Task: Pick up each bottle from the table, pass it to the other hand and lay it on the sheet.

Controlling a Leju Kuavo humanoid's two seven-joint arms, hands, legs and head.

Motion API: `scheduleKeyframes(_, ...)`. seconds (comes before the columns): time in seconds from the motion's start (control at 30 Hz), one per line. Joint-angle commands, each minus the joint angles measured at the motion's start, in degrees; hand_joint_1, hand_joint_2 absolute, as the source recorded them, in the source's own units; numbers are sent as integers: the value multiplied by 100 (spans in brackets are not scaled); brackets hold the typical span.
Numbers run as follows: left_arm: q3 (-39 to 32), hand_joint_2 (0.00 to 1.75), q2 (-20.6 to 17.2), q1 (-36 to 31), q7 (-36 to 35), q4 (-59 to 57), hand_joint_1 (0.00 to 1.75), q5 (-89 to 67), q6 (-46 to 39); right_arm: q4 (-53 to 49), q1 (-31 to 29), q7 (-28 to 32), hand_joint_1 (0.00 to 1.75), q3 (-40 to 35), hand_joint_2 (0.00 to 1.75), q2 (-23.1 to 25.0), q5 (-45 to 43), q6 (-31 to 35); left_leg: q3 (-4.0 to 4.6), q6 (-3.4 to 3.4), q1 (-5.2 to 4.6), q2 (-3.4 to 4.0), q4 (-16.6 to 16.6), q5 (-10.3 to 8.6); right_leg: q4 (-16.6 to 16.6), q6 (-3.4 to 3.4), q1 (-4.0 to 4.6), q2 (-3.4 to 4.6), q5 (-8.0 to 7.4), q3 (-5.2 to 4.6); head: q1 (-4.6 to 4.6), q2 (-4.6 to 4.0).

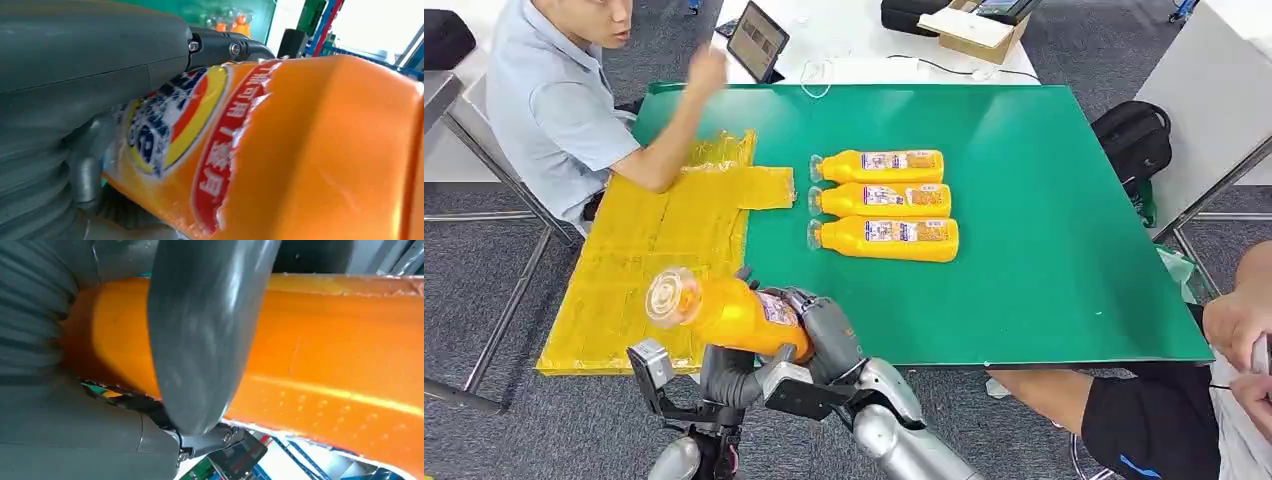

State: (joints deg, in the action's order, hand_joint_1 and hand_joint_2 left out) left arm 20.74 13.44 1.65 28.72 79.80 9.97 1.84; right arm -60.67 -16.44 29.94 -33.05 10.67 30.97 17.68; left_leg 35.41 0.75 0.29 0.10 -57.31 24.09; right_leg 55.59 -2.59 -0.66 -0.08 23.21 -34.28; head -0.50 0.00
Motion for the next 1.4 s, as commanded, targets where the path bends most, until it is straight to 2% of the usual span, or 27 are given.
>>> scheduleKeyframes(0.03,-6,175,1,-464,-212,-542,9,279,102,738,-239,-4,175,-645,175,-10,67,92,-39,-4,1,-6,6,10,-2,11,2,-5,13,38,0,0)
scheduleKeyframes(0.07,-58,175,-2,-489,-186,-559,40,332,114,751,-249,9,175,-658,175,-31,35,54,-27,-3,0,-8,7,4,-6,8,1,-8,7,28,0,0)
scheduleKeyframes(0.1,-170,175,8,-580,-182,-617,87,628,305,783,-310,143,175,-869,175,-94,91,-201,-23,-2,1,-10,8,2,-7,7,1,-10,6,25,2,0)
scheduleKeyframes(0.13,-237,175,31,-673,-194,-702,147,760,387,828,-322,137,175,-944,175,-90,74,-283,-22,-2,0,-9,7,2,-6,7,0,-8,5,23,0,0)
scheduleKeyframes(0.17,-245,175,27,-693,-178,-686,152,798,458,849,-326,137,169,-977,175,-91,55,-293,-34,-3,0,-10,5,7,-4,9,0,-10,11,35,0,0)
scheduleKeyframes(0.2,-252,175,30,-685,-161,-647,166,825,519,887,-333,94,147,-998,175,-92,40,-310,-21,-3,1,-9,5,2,-5,7,1,-9,6,23,0,0)
scheduleKeyframes(0.23,-245,175,31,-668,-156,-602,171,833,551,918,-350,65,134,-1018,175,-108,65,-302,-31,-4,2,-12,4,6,-3,10,3,-12,10,34,0,0)
scheduleKeyframes(0.33,-219,175,25,-665,-383,-612,175,1003,685,1067,-429,-47,133,-1116,175,-140,296,-139,-26,-4,1,-14,6,3,-5,9,1,-14,9,28,0,0)
scheduleKeyframes(0.37,-205,175,12,-675,-420,-641,175,1021,690,1117,-460,-91,110,-1157,175,-147,392,-71,-25,-4,3,-18,5,3,-6,9,3,-18,9,28,2,0)
scheduleKeyframes(0.4,-201,175,13,-678,-488,-676,175,1038,665,1169,-484,-191,73,-1199,175,-158,525,18,-33,-5,4,-25,4,6,-5,11,4,-24,15,37,0,0)
scheduleKeyframes(0.43,-193,175,12,-681,-489,-690,175,1036,651,1208,-508,-253,14,-1231,175,-165,620,76,-28,-4,2,-20,6,3,-6,9,2,-20,11,30,2,0)
scheduleKeyframes(0.47,-190,175,12,-684,-489,-697,175,1036,642,1231,-518,-274,0,-1225,175,-161,627,79,-22,-3,2,-15,6,1,-7,7,2,-15,7,23,-2,0)
scheduleKeyframes(0.6,-176,175,1,-608,-535,-608,175,1172,810,1202,-488,-429,0,-1114,175,-117,822,529,-31,-3,3,-24,6,4,-8,8,3,-24,12,35,-2,0)
scheduleKeyframes(0.67,-204,175,-20,-531,-527,-463,175,1386,1053,1098,-456,-490,0,-1050,175,-153,868,655,-11,-1,1,-7,3,1,-5,4,1,-8,4,11,0,0)
scheduleKeyframes(0.7,-220,175,-39,-493,-570,-406,166,1445,1106,1010,-411,-462,0,-986,175,-183,815,669,-22,-2,2,-9,1,6,-4,6,2,-8,9,22,2,0)
scheduleKeyframes(0.73,-242,175,-60,-477,-569,-384,175,1444,1103,937,-386,-417,0,-970,175,-235,875,788,-21,-2,0,-12,3,4,-4,6,0,-11,9,21,0,0)
scheduleKeyframes(1.0,-280,175,-66,-494,-569,-402,175,1358,1005,824,-341,-402,0,-917,175,-294,889,819,-31,-3,0,-17,3,8,-3,8,1,-16,15,32,0,0)
scheduleKeyframes(1.03,-394,175,-102,-550,-553,-454,175,1265,867,347,-129,-335,0,-837,175,-434,1047,1113,-25,-3,2,-22,1,6,-3,8,2,-21,14,28,0,0)
scheduleKeyframes(1.07,-394,175,-102,-550,-553,-454,175,1265,867,347,-129,-335,0,-837,175,-434,1047,1113,-28,-3,1,-21,2,6,-2,8,1,-20,14,29,0,0)
scheduleKeyframes(1.13,-528,175,-74,-563,-490,-452,175,1193,597,-104,110,-99,0,-724,175,-459,1080,1591,-31,-4,0,-13,0,10,0,9,1,-12,15,32,0,0)
scheduleKeyframes(1.17,-611,175,-104,-610,-429,-467,175,1120,427,-454,254,-19,0,-708,0,-535,1109,1746,-35,-4,1,-15,-1,12,1,11,1,-14,18,37,2,0)
scheduleKeyframes(1.23,-797,175,-203,-816,-320,-634,175,678,-200,-1180,527,-1,0,-683,0,-707,1273,2106,-6,-3,0,-19,3,-1,-3,5,0,-19,6,9,0,0)
scheduleKeyframes(1.27,-885,175,-237,-938,-181,-733,175,393,-526,-1464,634,-3,0,-618,0,-749,1479,2232,-22,-4,3,-27,-1,7,1,10,3,-26,17,27,2,0)
scheduleKeyframes(1.4,-1284,175,-444,-1561,-46,-1312,175,-525,-1403,-2420,1223,643,0,229,0,-386,2308,2232,-18,-5,-1,-17,-2,8,5,10,0,-14,14,22,7,0)
